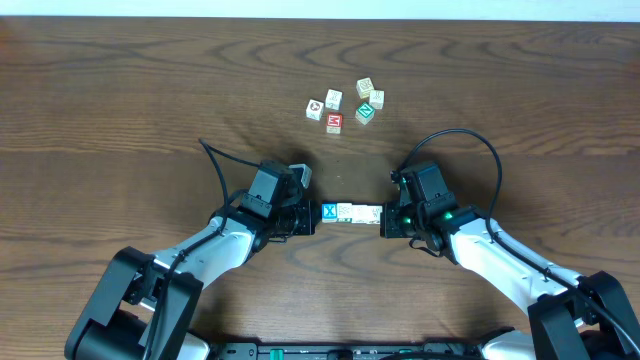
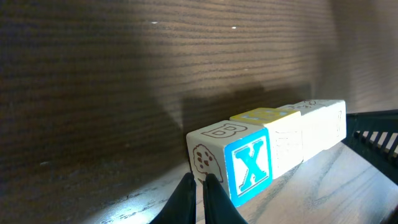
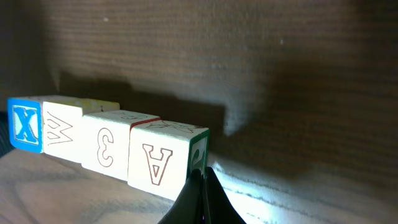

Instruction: Lift 4 blocks

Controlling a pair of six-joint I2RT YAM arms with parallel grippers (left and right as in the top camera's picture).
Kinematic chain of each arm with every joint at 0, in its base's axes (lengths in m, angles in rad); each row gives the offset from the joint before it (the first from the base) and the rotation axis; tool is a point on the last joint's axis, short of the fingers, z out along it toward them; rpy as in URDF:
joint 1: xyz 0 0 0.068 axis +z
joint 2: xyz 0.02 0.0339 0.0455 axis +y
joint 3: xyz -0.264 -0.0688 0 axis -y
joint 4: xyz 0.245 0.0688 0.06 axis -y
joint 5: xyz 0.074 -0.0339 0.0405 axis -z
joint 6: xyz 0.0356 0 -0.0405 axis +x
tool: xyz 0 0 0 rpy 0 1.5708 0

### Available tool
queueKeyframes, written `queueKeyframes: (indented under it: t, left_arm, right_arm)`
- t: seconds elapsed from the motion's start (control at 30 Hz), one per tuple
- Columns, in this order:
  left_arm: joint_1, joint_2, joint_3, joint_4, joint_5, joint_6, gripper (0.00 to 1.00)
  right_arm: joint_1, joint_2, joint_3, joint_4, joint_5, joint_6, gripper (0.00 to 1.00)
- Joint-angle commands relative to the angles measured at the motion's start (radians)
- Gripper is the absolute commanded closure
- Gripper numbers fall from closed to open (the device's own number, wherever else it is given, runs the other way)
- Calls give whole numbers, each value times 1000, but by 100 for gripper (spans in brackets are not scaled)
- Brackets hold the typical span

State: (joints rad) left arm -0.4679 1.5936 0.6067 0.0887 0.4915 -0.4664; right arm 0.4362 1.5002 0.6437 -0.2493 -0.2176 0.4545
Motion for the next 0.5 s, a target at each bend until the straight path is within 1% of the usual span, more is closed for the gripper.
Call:
queueKeyframes:
  t: [0.0,0.2,0.37,0.47]
  left_arm:
    - [-38,-21,55,10,150,29,92]
    - [-38,-21,55,9,156,27,93]
    - [-38,-21,55,10,156,27,93]
    - [-38,-21,55,15,183,25,93]
  right_arm:
    - [43,-19,11,48,-196,-24,99]
    - [46,-19,11,66,-219,-27,99]
    - [77,-19,11,68,-220,-51,99]
    - [92,-19,11,79,-217,-52,99]
